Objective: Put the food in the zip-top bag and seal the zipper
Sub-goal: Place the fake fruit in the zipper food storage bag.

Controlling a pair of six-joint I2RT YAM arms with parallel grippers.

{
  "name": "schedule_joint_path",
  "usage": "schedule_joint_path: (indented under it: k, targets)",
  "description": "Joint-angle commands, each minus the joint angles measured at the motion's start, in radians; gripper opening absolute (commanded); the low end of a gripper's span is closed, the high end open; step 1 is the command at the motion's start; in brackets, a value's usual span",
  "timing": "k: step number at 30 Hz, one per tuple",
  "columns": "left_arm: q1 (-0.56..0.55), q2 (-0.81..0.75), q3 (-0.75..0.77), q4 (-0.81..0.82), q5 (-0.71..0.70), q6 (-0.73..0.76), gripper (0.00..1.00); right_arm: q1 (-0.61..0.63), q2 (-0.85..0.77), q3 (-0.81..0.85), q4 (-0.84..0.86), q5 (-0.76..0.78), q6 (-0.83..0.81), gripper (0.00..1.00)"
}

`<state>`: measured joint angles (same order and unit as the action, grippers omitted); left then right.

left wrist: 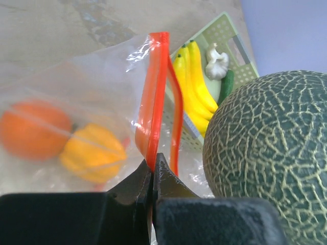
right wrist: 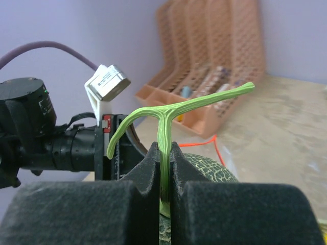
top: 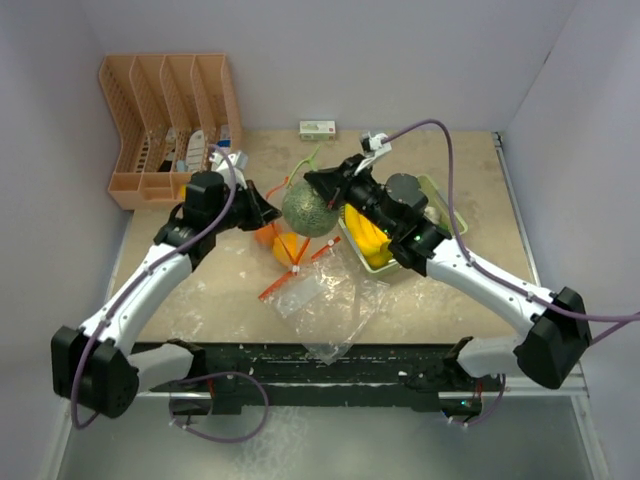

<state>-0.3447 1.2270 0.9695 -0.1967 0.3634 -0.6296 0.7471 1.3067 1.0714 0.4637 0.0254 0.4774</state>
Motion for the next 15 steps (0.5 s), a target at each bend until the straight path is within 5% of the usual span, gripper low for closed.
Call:
schedule_joint_path:
  k: [1, 6, 15]
  targets:
    - [0.004, -0.123, -0.079, -0.106, -0.14, 0.042, 0.0, 0.005, 0.034, -0.005, 0.214, -0.26, 0.058, 0.0]
    - [0.011, -0.16, -0.212, -0.07, -0.18, 0.01, 0.0, 0.004, 0.07, -0.01, 0.331, -0.437, 0.097, 0.0]
    - [0.025, -0.164, -0.233, -0.076, -0.203, 0.017, 0.0, -0.008, 0.182, -0.056, 0.676, -0.722, 0.326, 0.0]
